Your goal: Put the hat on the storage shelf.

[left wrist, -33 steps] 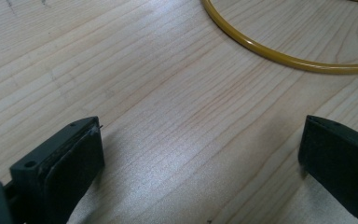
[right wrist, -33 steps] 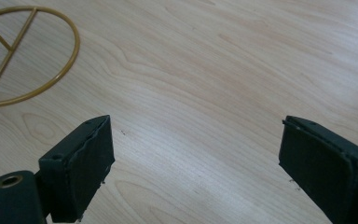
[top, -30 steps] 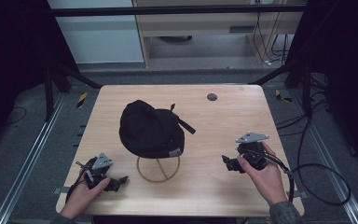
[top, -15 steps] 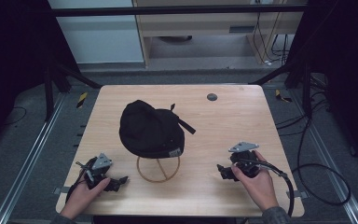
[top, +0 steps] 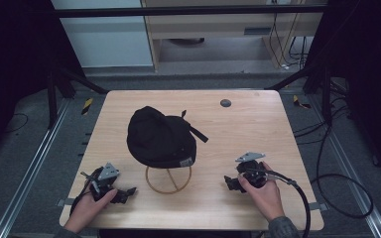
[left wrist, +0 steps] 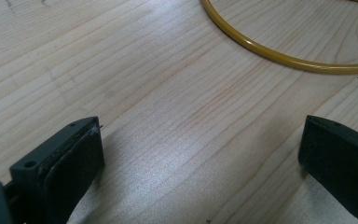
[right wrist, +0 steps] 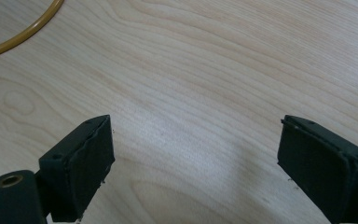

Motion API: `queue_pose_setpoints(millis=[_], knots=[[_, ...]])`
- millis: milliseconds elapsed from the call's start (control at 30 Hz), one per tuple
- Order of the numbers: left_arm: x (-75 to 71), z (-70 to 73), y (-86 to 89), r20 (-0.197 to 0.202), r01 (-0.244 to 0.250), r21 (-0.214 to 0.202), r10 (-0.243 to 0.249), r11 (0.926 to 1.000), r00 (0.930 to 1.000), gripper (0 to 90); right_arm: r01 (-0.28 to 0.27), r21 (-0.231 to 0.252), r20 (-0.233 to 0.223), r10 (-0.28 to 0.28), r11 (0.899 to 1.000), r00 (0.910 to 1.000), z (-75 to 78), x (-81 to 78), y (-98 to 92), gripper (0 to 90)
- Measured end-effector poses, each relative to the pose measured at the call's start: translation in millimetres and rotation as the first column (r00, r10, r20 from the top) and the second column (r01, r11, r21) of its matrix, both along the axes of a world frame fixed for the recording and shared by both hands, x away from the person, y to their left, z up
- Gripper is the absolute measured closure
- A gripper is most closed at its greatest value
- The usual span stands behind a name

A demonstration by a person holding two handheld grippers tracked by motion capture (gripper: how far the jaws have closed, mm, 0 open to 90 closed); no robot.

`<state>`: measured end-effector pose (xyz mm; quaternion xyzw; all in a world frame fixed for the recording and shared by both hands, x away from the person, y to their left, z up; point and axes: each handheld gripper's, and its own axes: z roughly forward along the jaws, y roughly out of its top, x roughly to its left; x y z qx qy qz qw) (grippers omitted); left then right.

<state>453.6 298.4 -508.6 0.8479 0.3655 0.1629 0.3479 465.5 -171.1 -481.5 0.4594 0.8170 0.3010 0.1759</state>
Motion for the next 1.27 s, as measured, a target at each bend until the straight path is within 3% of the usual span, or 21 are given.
queue_pose_setpoints(millis=[467,633,767,867,1267], knots=[[0.0,0.0,0.0,0.0,0.0,0.0,0.0,1.0,1.0,0.0,0.065,0.055,-0.005,-0.065,0.996,0.9979,-18.3,26.1,8.6,10.9],[0.0,0.0,0.0,0.0,0.0,0.0,0.0,1.0,1.0,0.0,0.098,0.078,0.017,-0.1,0.992,0.9949,-22.1,32.5,10.2,9.3],[0.0,0.0,0.0,0.0,0.0,0.0,0.0,1.0,1.0,0.0,0.123,0.051,0.066,-0.126,0.991,0.9899,-27.6,33.3,14.6,5.6],[0.0,0.0,0.0,0.0,0.0,0.0,0.0,1.0,1.0,0.0,0.127,0.057,0.081,-0.132,0.99,0.988,-29.7,33.1,16.3,3.8],[0.0,-0.1,0.0,0.0,0.0,0.0,0.0,1.0,1.0,0.0,0.122,0.056,0.084,-0.126,0.991,0.9885,-30.3,33.6,16.1,3.2]])
